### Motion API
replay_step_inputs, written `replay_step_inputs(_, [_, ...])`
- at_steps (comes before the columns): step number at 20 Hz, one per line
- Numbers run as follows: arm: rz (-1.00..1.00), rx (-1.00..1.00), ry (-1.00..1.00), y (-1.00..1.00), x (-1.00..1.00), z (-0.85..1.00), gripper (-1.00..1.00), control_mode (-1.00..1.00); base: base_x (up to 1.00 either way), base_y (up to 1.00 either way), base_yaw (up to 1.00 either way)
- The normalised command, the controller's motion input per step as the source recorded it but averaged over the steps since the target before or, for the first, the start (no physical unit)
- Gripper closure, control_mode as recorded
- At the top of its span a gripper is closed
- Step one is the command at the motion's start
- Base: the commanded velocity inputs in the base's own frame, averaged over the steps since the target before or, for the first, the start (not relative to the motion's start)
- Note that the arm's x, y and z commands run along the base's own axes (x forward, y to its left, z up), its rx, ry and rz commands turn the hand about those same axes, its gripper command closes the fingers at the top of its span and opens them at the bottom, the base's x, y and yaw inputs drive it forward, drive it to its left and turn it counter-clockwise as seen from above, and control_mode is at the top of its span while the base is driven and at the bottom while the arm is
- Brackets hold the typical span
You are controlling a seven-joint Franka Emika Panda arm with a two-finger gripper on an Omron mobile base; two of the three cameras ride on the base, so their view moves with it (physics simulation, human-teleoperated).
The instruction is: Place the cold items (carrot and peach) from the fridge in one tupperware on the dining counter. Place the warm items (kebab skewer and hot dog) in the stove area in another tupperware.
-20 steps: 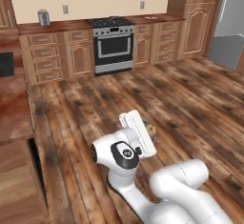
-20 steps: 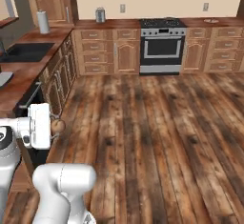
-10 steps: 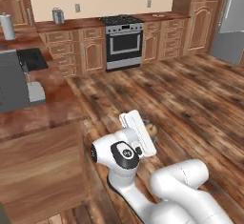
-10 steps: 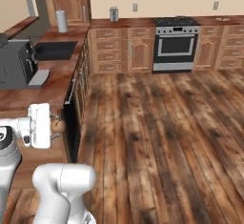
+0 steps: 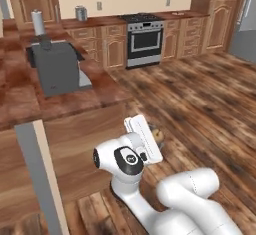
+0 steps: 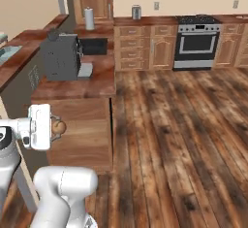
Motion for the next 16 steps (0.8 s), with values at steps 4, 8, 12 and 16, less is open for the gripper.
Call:
replay_step_inputs(4, [0.00, 0.00, 0.00, 0.00, 0.00, 0.00, 1.00, 1.00, -0.57, 0.98, -0.03])
replay_step_inputs(8, [0.00, 0.00, 0.00, 0.00, 0.00, 0.00, 1.00, 1.00, -0.49, 1.00, -0.07])
replay_step_inputs(12, [0.00, 0.00, 0.00, 0.00, 0.00, 0.00, 1.00, 1.00, -0.42, 1.00, -0.12])
replay_step_inputs(16, [0.00, 0.00, 0.00, 0.00, 0.00, 0.00, 1.00, 1.00, -0.25, 1.00, -0.19])
